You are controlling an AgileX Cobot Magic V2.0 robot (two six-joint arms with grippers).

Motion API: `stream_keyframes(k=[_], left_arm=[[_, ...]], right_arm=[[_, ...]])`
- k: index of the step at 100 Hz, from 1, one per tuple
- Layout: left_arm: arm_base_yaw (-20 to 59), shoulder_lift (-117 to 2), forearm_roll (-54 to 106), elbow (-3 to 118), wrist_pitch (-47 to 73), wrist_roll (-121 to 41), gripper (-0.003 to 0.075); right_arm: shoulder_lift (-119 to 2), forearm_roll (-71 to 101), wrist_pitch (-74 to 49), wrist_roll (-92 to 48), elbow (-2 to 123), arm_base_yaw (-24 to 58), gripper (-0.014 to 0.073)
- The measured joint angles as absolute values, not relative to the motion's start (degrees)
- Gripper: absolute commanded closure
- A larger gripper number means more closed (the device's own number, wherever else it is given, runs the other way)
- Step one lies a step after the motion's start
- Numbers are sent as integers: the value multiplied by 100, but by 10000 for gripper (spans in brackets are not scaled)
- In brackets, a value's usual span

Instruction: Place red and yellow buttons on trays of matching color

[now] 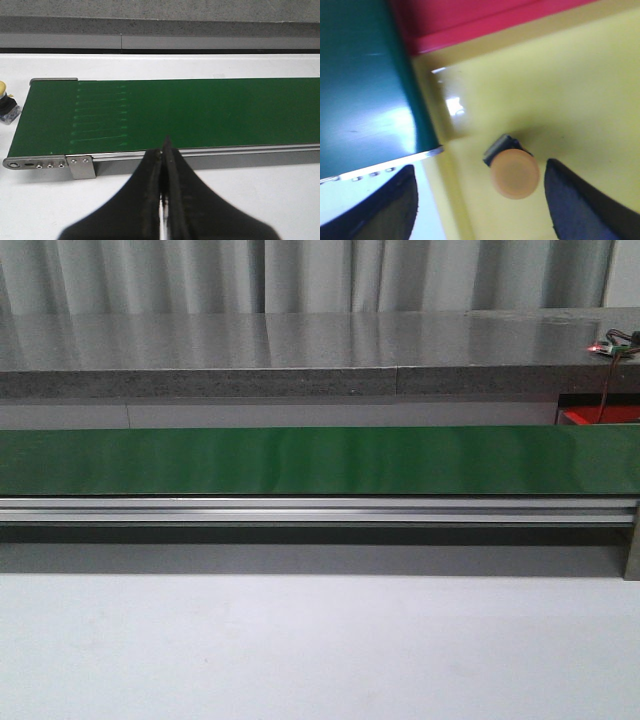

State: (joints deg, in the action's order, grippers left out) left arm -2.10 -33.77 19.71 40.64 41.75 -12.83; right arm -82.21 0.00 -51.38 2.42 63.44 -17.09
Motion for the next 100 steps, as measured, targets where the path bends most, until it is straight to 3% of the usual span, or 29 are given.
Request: stream_keyframes(k=[36,50,70,100], left_arm=[[-210,-3377,1971,4064,4175,-1283,739],[-210,-3377,1971,4064,4175,-1283,739],[-210,-3377,1971,4064,4175,-1283,739],[-210,-3377,2023,4064,4175,-1283,740]], right_arm=[[-8054,263,-5195,206,6370,-122,327],[-8054,340,-5195,206,6370,240,375],[-8054,478,-5185,206,6370,454,540],[-8054,528,-5185,206,6370,454,563]])
